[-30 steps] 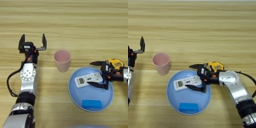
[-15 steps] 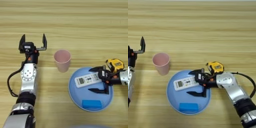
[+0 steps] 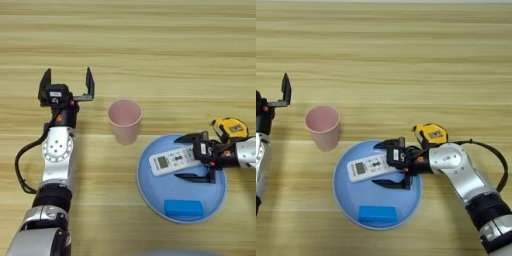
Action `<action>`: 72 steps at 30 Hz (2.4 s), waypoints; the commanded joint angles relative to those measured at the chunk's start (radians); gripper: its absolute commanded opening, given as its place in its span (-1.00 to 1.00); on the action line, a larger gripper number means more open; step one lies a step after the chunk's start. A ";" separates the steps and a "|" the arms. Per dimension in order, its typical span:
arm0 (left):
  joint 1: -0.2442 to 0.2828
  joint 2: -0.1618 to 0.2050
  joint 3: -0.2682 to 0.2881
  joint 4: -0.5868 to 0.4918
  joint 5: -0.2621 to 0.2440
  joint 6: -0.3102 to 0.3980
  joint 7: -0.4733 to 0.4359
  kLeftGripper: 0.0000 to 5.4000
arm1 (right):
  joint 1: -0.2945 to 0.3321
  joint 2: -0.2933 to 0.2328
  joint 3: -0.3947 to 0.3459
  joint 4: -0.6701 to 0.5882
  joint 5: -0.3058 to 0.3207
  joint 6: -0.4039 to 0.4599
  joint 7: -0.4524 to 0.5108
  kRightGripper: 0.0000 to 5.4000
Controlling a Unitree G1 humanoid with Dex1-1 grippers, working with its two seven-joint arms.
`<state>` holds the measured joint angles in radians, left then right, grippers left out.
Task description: Move the objects on the table
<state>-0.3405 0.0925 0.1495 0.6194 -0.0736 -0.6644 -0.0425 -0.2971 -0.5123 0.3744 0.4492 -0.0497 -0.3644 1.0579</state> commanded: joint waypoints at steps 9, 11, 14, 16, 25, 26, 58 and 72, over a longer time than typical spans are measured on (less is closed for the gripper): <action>-0.010 -0.004 -0.006 0.003 0.015 -0.006 0.009 1.00 | 0.020 -0.080 0.087 0.043 -0.104 0.088 0.048 0.23; -0.009 -0.005 -0.006 0.002 0.016 -0.006 0.010 1.00 | 0.026 -0.092 0.103 0.042 -0.115 0.106 0.053 0.15; -0.009 -0.005 -0.006 0.001 0.017 -0.006 0.012 1.00 | 0.027 -0.101 0.121 0.050 -0.121 0.134 0.069 0.08; -0.009 -0.005 -0.007 0.000 0.017 -0.006 0.013 1.00 | 0.027 -0.106 0.133 0.060 -0.121 0.148 0.081 0.07; -0.008 -0.005 -0.009 -0.001 0.017 -0.006 0.015 1.00 | 0.034 -0.113 0.147 0.052 -0.104 0.156 0.097 0.07; -0.008 -0.005 -0.009 0.000 0.017 -0.006 0.015 1.00 | 0.036 -0.113 0.145 0.047 -0.099 0.155 0.097 0.07; -0.018 -0.002 -0.009 0.017 0.015 -0.010 0.016 1.00 | 0.064 -0.102 -0.169 -0.215 0.239 0.349 0.108 0.06; -0.021 -0.005 -0.010 0.021 0.016 -0.013 0.019 1.00 | -0.064 -0.038 -0.272 -0.050 0.213 0.353 -0.108 0.06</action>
<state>-0.3463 0.0907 0.1425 0.6346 -0.0682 -0.6727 -0.0282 -0.3290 -0.5596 0.1207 0.3727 0.1742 -0.0271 0.9766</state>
